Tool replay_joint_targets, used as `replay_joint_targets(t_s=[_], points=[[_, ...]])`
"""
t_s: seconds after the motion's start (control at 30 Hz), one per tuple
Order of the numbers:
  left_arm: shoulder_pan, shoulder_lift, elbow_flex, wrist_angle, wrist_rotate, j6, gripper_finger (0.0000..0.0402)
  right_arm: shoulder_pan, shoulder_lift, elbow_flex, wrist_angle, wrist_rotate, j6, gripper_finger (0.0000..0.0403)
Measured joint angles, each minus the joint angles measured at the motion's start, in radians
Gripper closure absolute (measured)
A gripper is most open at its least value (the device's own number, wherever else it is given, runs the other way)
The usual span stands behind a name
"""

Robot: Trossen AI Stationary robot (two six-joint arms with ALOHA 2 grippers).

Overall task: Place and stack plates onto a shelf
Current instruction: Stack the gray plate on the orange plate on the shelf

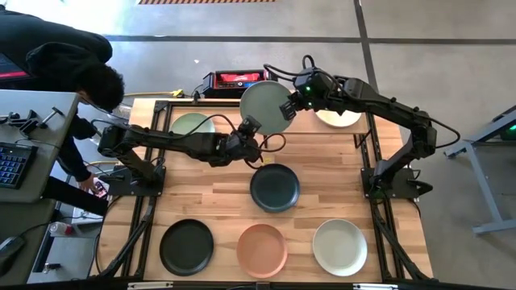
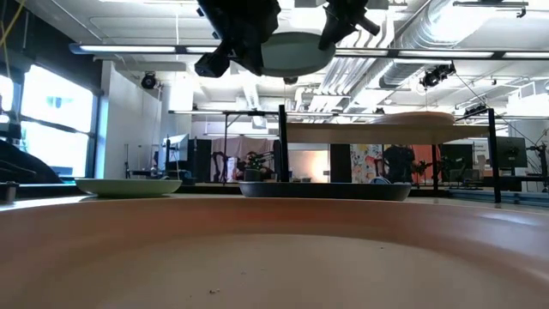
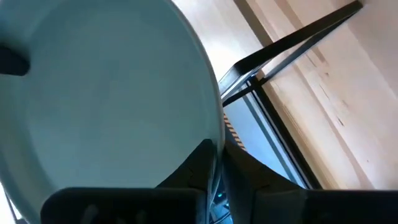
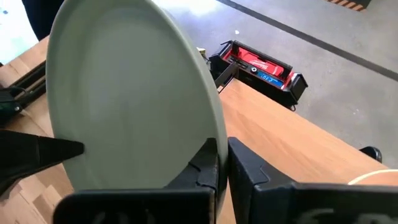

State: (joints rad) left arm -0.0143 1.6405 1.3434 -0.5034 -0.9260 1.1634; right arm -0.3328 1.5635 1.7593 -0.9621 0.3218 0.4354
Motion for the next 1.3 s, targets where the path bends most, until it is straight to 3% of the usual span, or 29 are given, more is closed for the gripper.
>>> replay_joint_targets(t_s=[0.2,0.43,0.6,1.13,1.3], points=[[0.001,-0.001,0.0,0.002,-0.005,-0.057,0.0356,0.001,0.0,-0.001,-0.002,0.0,0.057,0.0402],[0.001,-0.001,0.0,0.002,-0.007,-0.174,0.0303,0.001,0.0,-0.001,-0.002,0.009,0.103,0.0402],[-0.012,-0.001,0.0,0.003,-0.085,-0.266,0.0275,-0.003,-0.002,0.026,-0.082,0.035,0.129,0.0403],[-0.012,-0.005,0.0,0.004,-0.195,-0.455,0.0271,-0.079,-0.007,0.381,-0.582,0.178,0.159,0.0403],[-0.011,-0.005,0.0,0.002,-0.236,-0.498,0.0271,-0.109,-0.084,0.356,-0.607,0.181,0.132,0.0403]])
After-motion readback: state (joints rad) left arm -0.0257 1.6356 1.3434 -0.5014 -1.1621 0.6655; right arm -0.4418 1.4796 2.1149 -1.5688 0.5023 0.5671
